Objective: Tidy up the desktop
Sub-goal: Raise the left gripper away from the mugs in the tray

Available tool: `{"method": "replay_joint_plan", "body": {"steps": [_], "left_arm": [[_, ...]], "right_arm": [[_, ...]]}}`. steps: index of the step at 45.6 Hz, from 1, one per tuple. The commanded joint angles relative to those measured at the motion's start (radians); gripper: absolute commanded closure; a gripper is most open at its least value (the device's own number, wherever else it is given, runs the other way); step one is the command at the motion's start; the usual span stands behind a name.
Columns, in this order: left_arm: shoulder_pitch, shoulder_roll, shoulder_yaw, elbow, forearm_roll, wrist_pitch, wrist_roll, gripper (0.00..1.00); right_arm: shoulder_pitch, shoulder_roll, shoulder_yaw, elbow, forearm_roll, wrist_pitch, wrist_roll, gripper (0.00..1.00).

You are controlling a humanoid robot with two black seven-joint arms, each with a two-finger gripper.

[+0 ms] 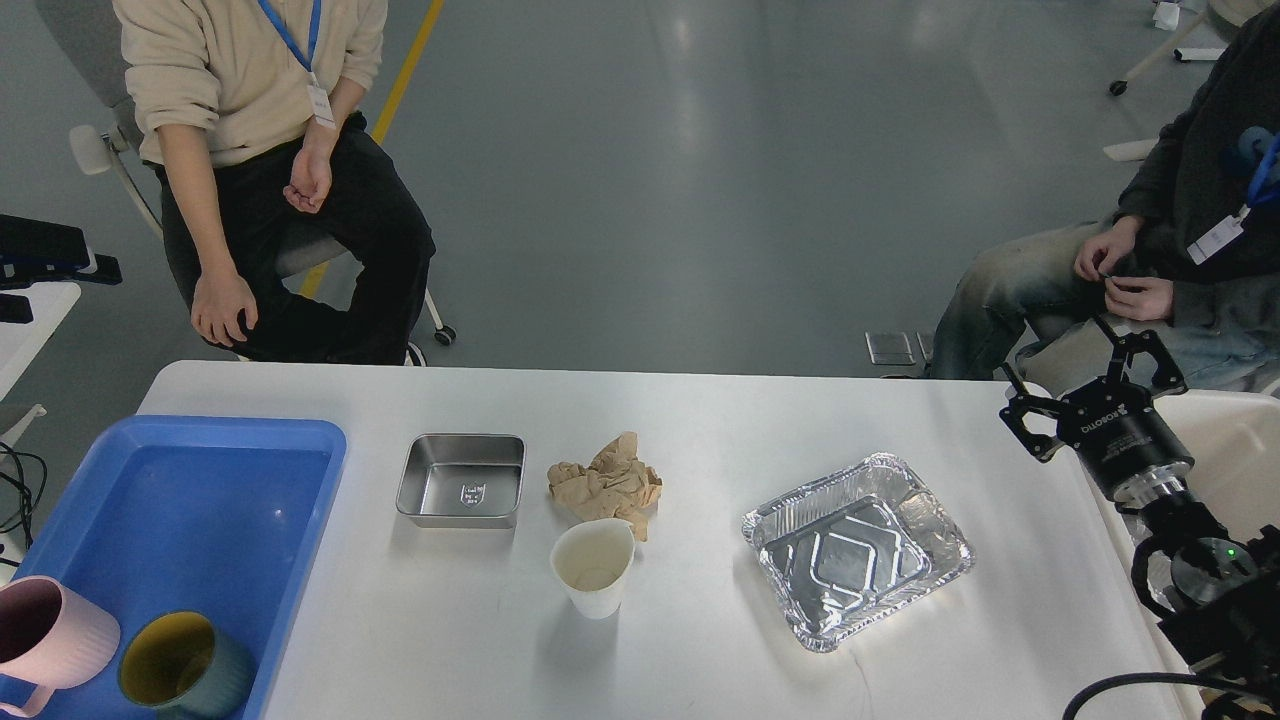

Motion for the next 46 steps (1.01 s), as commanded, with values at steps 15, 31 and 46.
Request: {"method": "replay_joint_plan", "body": {"steps": [15,31,46], "left_arm": [[0.143,-0.083,-0.002,-0.091,-0.358,0.072,-0.019,0.10],[0.306,0.460,0.053,-0.505,-0.356,0.000,-0.159,0.10],[0.200,0.728,0.064,-0.482,-0.353,0.000,-0.276,0.10]], "right_arm": [[-0.010,0.002,0.000,0.000,0.000,0.000,-0.002,0.00],[-0.003,0.005,0.000,0.000,0.000,0.000,0.000,0.00],[0.000,0.007,-0.002,0.000,-0.001,0.000,0.000,0.00]]}}
